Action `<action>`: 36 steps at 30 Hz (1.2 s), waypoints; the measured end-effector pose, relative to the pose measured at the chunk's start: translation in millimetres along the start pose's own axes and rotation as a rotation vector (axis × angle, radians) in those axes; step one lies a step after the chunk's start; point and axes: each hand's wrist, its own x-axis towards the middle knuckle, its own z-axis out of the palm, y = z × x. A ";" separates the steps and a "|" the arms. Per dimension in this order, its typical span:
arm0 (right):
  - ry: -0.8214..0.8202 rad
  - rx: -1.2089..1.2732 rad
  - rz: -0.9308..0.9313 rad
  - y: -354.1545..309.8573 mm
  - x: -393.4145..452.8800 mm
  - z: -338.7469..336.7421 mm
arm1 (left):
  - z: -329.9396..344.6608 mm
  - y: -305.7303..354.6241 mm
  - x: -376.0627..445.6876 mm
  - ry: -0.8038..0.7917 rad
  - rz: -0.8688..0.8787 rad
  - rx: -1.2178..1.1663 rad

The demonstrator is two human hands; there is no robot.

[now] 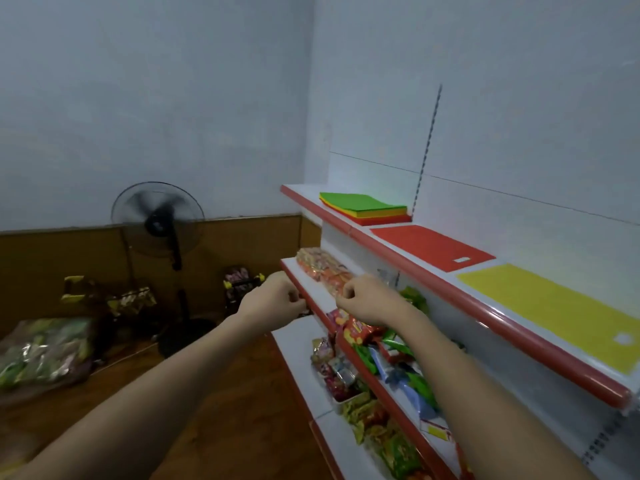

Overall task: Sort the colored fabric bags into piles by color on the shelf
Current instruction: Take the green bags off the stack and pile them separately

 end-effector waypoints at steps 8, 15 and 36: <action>-0.022 -0.109 -0.003 -78.5 101.3 63.8 | -43.0 -134.8 40.7 -0.003 -0.093 0.017; -0.025 -0.165 -0.029 -100.7 180.1 80.9 | -50.2 -189.3 101.3 0.003 -0.081 0.055; 0.184 -0.136 0.041 -22.5 460.3 -0.4 | -73.5 -173.7 427.4 0.024 0.095 0.048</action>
